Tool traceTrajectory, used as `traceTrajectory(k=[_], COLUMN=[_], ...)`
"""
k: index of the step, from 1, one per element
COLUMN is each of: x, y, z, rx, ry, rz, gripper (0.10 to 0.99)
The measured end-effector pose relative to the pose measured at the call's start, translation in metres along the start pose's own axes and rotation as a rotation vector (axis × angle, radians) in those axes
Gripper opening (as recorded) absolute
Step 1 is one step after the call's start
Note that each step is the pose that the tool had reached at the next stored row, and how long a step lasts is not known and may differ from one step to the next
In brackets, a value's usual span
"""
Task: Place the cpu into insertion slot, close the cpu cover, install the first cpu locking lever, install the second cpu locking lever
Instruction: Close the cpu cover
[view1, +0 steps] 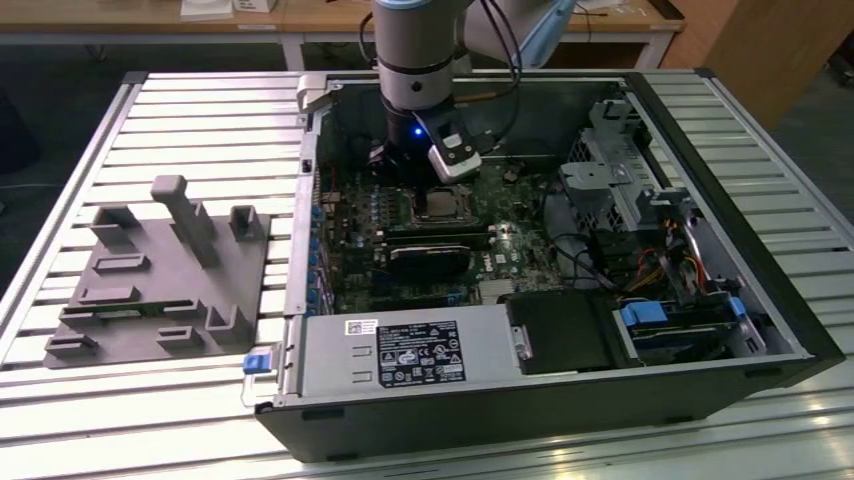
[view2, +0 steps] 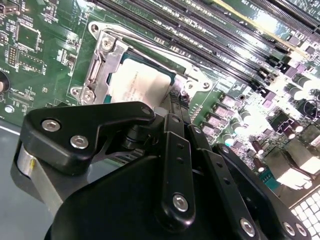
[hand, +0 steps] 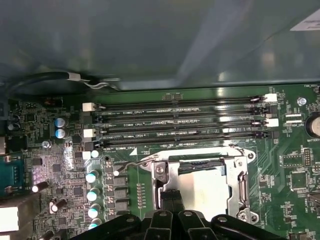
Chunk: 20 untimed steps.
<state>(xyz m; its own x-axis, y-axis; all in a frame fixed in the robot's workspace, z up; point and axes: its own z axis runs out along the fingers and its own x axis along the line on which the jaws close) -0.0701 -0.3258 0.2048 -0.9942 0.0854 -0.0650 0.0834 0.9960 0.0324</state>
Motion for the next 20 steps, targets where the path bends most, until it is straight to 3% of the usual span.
traceTrajectory(k=[20], x=[0.0003], y=[-0.0001], z=[0.0034], rx=[0.0], ry=[0.0002], rz=[0.0], gripper=[0.106])
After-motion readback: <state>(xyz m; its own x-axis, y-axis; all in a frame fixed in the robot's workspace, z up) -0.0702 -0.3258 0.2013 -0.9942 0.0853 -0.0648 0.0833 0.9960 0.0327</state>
